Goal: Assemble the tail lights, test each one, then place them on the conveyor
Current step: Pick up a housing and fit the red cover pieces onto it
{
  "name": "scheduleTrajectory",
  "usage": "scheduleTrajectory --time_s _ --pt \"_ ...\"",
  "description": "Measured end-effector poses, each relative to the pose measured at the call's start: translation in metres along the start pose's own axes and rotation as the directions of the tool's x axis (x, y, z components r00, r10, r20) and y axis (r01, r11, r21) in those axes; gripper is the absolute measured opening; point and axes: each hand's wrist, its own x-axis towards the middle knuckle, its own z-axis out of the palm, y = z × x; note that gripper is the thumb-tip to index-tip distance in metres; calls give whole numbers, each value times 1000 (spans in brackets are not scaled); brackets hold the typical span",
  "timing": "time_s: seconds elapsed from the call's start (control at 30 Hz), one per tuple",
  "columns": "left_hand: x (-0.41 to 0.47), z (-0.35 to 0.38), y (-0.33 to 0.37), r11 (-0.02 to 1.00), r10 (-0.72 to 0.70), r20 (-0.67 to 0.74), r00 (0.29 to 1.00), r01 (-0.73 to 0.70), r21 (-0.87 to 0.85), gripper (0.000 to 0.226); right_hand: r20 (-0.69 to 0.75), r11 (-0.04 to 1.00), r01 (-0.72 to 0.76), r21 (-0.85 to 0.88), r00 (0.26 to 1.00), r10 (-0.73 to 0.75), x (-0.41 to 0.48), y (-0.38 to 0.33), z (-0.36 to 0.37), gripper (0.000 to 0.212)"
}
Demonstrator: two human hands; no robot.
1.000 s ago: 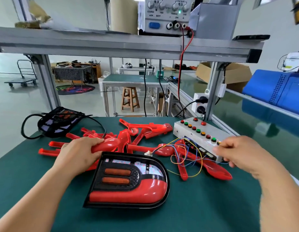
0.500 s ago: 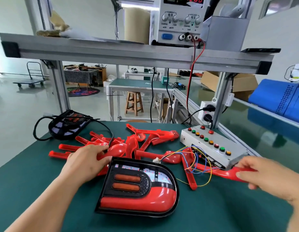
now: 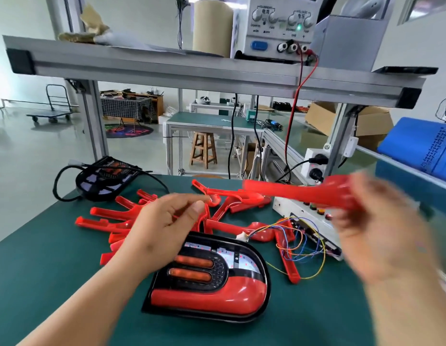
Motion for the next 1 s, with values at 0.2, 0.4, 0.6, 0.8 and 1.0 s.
scheduleTrajectory --time_s 0.2,0.4,0.6,0.8,1.0 --pt "-13 22 27 912 -162 283 945 253 -324 26 162 941 -329 -83 927 338 -51 64 43 36" --pt "12 -18 -8 893 -282 44 958 279 -355 11 153 935 -341 -93 923 352 -40 64 33 30" --pt "20 -94 -109 822 -430 -302 851 507 257 24 82 884 -278 -377 940 330 -10 71 16 16" --pt "23 -65 -124 801 -364 -89 927 360 478 36 14 746 -268 -610 937 348 1 88 1 18" --pt "40 -46 -132 615 -513 59 857 318 722 61 59 436 -45 -899 973 223 3 90 -5 24"
